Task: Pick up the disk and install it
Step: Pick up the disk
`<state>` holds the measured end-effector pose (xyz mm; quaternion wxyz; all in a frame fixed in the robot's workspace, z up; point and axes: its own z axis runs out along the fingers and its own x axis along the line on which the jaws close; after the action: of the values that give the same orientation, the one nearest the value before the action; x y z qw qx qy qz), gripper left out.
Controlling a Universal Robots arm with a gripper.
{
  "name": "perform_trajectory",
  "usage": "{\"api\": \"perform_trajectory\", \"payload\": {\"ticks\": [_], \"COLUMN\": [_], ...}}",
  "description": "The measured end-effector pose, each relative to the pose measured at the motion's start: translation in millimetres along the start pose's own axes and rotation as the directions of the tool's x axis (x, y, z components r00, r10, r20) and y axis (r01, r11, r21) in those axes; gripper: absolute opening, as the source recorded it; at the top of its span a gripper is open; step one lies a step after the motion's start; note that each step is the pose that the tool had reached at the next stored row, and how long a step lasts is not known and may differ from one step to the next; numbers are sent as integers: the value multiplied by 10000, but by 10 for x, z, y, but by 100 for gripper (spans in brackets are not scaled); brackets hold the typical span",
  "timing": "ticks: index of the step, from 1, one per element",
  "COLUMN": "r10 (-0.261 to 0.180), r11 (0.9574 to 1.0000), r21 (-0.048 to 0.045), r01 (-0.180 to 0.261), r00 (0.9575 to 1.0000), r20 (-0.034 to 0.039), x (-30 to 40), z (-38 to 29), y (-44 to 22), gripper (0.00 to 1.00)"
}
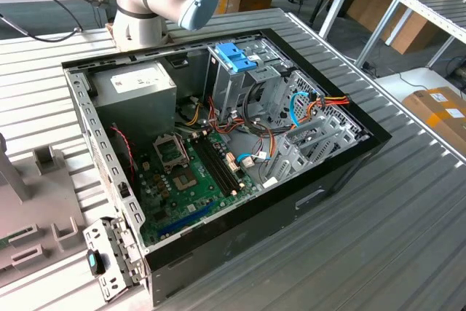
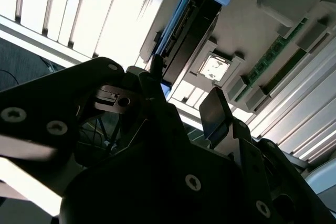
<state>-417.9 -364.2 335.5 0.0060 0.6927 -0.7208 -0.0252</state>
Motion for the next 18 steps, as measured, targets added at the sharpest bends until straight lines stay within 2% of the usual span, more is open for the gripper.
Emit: {"api": "perform_trajectory", "payload": {"ticks": [4, 9, 12, 18], "r10": [-1, -32, -32, -110], "r11": [10000, 10000, 10000, 9999], "r21": [2, 1, 0, -1], "r01": [1, 32, 32, 110], "r00": [10000, 10000, 10000, 9999], "r20": [1, 0, -1, -4], "x": [-20, -145, -151, -148], "z": [16, 46, 74, 125], "y": [9, 31, 88, 102], "gripper": [56, 56, 56, 56]}}
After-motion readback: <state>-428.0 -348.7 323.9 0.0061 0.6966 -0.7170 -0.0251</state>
